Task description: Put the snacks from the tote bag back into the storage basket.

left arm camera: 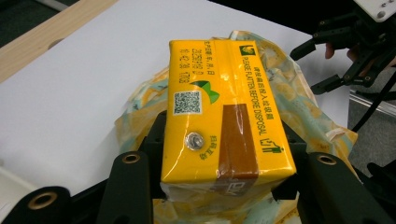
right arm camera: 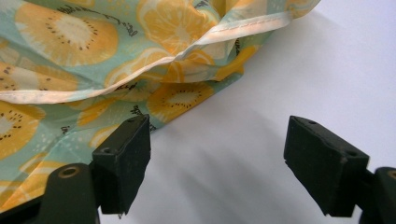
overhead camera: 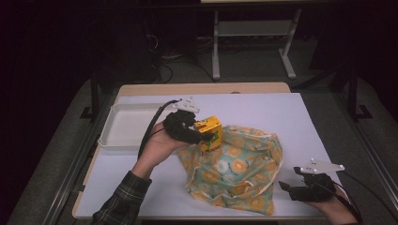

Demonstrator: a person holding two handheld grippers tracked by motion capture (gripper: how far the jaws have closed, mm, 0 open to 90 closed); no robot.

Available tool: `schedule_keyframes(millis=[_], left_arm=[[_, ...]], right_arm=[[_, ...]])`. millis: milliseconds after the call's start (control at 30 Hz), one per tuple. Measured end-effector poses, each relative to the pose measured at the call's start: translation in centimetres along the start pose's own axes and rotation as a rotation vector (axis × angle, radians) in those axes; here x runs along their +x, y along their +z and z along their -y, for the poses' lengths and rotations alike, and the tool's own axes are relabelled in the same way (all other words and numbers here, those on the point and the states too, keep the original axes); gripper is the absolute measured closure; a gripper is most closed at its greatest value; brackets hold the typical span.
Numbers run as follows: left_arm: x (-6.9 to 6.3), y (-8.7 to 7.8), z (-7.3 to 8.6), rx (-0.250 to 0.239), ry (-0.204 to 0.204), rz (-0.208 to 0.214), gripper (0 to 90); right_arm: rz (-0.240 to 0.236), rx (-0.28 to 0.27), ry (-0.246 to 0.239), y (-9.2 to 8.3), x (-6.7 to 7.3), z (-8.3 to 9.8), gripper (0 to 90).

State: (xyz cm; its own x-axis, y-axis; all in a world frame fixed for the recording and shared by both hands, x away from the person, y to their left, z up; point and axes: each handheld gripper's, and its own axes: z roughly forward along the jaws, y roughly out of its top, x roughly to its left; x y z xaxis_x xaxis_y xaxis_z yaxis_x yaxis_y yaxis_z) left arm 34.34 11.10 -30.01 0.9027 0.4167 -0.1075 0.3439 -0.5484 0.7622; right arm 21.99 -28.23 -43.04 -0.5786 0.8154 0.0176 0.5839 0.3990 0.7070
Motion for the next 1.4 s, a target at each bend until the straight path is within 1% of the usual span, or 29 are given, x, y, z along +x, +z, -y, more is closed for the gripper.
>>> schedule_keyframes(millis=[100,200,233,300,333,433,500,600,633,733,767,833,900,967,1033,1167,1233,1267,1333,1400], left_arm=[[0.3,-0.5,0.1,-0.005,-0.008,-0.010,52.6],[0.7,-1.1,0.2,-0.010,-0.020,-0.029,52.6],[1.1,-1.5,0.4,-0.014,-0.026,-0.041,52.6],[1.3,-1.7,0.4,-0.012,-0.025,-0.048,52.6],[1.5,-1.9,0.6,-0.015,-0.033,-0.055,52.6],[1.9,-2.2,0.8,-0.012,-0.042,-0.067,52.6],[2.4,-2.5,1.1,-0.015,-0.063,-0.080,52.6],[2.8,-2.8,1.3,-0.021,-0.070,-0.090,52.7],[3.2,-3.1,1.5,-0.024,-0.086,-0.100,52.6],[3.6,-3.3,1.8,-0.023,-0.094,-0.113,52.6],[3.9,-3.5,2.0,-0.026,-0.108,-0.123,52.6],[4.1,-3.7,2.1,-0.023,-0.109,-0.131,52.6],[4.4,-3.8,2.4,-0.022,-0.118,-0.141,52.6],[4.9,-4.0,2.7,-0.015,-0.125,-0.165,52.6],[5.2,-4.2,2.9,-0.010,-0.129,-0.180,52.6],[5.7,-4.3,3.3,-0.002,-0.136,-0.195,52.6],[6.2,-4.4,3.6,0.001,-0.140,-0.213,52.6],[6.2,-4.4,3.6,0.001,-0.140,-0.213,52.6],[6.5,-4.5,3.8,0.002,-0.147,-0.225,52.6],[6.9,-4.4,4.2,0.003,-0.162,-0.237,52.6]], right_arm=[[0.000,0.000,0.001,0.0,0.0,0.0,21.9],[0.000,-0.001,-0.003,0.0,0.0,0.0,21.5],[0.000,-0.001,-0.003,0.0,0.0,0.0,21.4],[0.000,-0.001,-0.003,0.0,0.0,0.0,21.3],[-0.001,-0.001,-0.003,0.1,0.0,0.0,21.3],[0.002,0.001,-0.003,0.1,0.0,0.0,21.1],[0.001,0.001,-0.003,0.1,0.1,0.0,21.0],[0.001,0.000,-0.003,0.1,0.0,0.0,21.0],[0.001,0.001,-0.004,0.1,0.0,0.0,21.0],[0.001,0.001,-0.004,0.1,0.0,0.0,21.0],[0.000,0.001,-0.004,0.1,0.0,0.0,21.0],[0.000,0.003,-0.005,0.1,0.1,0.0,21.0],[0.000,0.003,-0.006,0.1,0.1,0.0,21.0],[0.000,0.003,-0.006,0.1,0.1,0.0,21.0],[-0.001,0.003,-0.005,0.1,0.1,0.0,21.0],[-0.003,0.002,-0.007,0.3,0.1,-0.1,21.0],[-0.005,0.005,-0.005,0.3,0.1,-0.1,21.0],[-0.005,0.005,-0.005,0.3,0.1,-0.1,21.0],[-0.006,0.005,-0.005,0.3,0.1,-0.1,21.0],[-0.005,0.006,-0.004,0.3,0.1,-0.1,21.0]])
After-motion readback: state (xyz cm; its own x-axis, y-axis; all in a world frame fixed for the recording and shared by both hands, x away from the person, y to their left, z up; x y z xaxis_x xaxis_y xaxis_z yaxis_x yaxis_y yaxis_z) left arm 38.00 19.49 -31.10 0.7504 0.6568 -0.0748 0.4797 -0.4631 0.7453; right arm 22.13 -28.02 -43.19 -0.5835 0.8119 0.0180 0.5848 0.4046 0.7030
